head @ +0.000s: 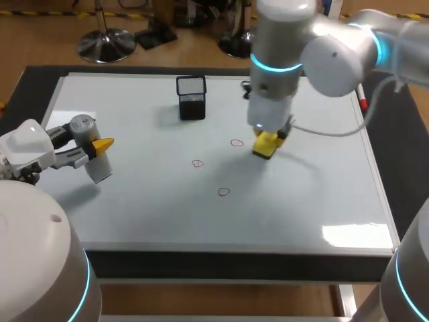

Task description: Pick up the inspection probe, press it on each red-marked spot on the whiteboard one by one, put down the probe, pick up the eraser, and wipe off all the red marks.

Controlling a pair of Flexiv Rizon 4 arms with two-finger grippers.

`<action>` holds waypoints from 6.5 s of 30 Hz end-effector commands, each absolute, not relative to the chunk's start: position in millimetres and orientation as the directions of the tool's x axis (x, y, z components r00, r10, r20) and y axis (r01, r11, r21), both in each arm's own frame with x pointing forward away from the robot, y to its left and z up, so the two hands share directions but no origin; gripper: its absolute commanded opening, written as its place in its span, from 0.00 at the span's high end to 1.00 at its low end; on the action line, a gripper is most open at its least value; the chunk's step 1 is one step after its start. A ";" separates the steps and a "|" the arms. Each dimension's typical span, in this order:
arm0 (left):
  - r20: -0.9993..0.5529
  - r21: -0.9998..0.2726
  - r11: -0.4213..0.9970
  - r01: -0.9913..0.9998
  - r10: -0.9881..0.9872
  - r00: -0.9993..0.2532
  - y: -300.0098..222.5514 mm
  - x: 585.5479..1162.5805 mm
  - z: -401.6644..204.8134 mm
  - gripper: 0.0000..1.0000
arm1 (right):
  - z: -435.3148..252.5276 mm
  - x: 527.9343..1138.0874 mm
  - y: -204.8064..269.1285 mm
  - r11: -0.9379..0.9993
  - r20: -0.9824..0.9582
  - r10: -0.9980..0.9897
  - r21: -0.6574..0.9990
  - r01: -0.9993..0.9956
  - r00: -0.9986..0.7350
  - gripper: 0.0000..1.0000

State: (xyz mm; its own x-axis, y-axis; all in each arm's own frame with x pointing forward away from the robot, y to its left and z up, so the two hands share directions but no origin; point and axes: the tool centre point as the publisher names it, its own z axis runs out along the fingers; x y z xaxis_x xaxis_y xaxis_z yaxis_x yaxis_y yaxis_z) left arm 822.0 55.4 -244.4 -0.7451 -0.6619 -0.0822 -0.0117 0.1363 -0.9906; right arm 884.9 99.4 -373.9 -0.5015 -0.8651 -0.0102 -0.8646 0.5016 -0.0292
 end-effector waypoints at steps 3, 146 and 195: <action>-0.083 -0.991 0.136 -0.010 -0.663 -0.744 55.0 822.3 -243.7 1.00 | -374.4 876.7 150.2 0.412 0.033 -0.909 -0.097 -0.906 -0.416 1.00; -0.083 -0.991 0.136 -0.010 -0.663 -0.744 55.0 822.3 -243.7 1.00 | -392.4 876.1 -81.4 0.899 0.001 -0.437 -0.015 -0.437 -0.899 1.00; -0.099 -0.994 0.056 0.092 -0.161 -0.982 -136.5 866.8 -226.2 1.00 | -392.4 876.1 -81.4 0.899 0.001 -0.437 -0.015 -0.437 -0.899 1.00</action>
